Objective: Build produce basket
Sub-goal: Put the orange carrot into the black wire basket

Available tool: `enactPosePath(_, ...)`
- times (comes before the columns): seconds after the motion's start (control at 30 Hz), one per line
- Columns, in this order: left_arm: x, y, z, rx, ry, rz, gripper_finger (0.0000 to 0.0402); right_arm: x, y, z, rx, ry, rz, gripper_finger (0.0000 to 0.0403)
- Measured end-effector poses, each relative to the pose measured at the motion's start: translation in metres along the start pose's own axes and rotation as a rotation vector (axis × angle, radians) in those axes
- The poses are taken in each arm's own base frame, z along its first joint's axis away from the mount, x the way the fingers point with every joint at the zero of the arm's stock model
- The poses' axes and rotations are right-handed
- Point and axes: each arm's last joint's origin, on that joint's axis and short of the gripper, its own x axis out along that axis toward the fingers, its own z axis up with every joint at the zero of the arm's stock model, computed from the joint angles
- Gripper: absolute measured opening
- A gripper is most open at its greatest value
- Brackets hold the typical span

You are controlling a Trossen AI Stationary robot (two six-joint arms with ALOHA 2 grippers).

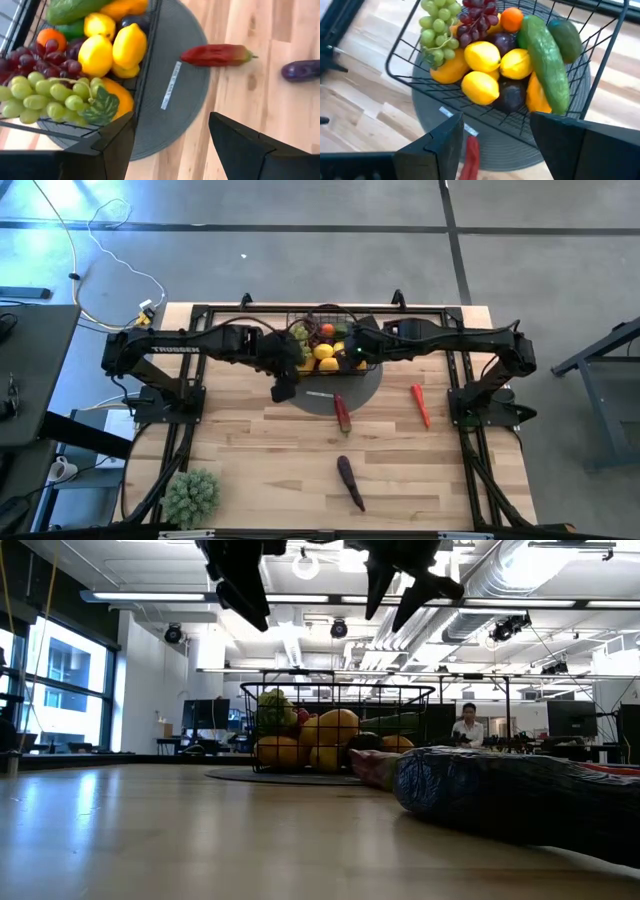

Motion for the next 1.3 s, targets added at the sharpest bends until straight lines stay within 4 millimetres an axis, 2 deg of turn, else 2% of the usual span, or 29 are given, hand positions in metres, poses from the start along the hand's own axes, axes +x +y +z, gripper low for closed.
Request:
enactPosePath(0.23,-0.014,-0.014,-0.003,0.047,-0.055,0.072,0.0241,-0.008,0.006,-0.019,0.041,0.022,-0.025,0.0211)
enactPosePath(0.53,-0.041,-0.009,-0.009,0.038,-0.117,0.112,0.0241,-0.016,-0.006,-0.041,0.045,0.067,-0.223,0.0211)
enactPosePath(1.0,-0.039,-0.001,-0.008,0.04,-0.113,0.159,0.0241,-0.023,-0.027,-0.05,-0.066,0.105,-0.433,0.0211)
enactPosePath(1.13,-0.038,0.007,-0.007,0.016,-0.112,0.177,0.0241,-0.018,-0.043,-0.062,-0.069,0.136,-0.486,0.0211)
enactPosePath(1.3,-0.037,0.018,-0.004,-0.021,-0.123,0.199,0.0241,-0.014,-0.075,-0.082,-0.019,0.218,-0.508,0.0211)
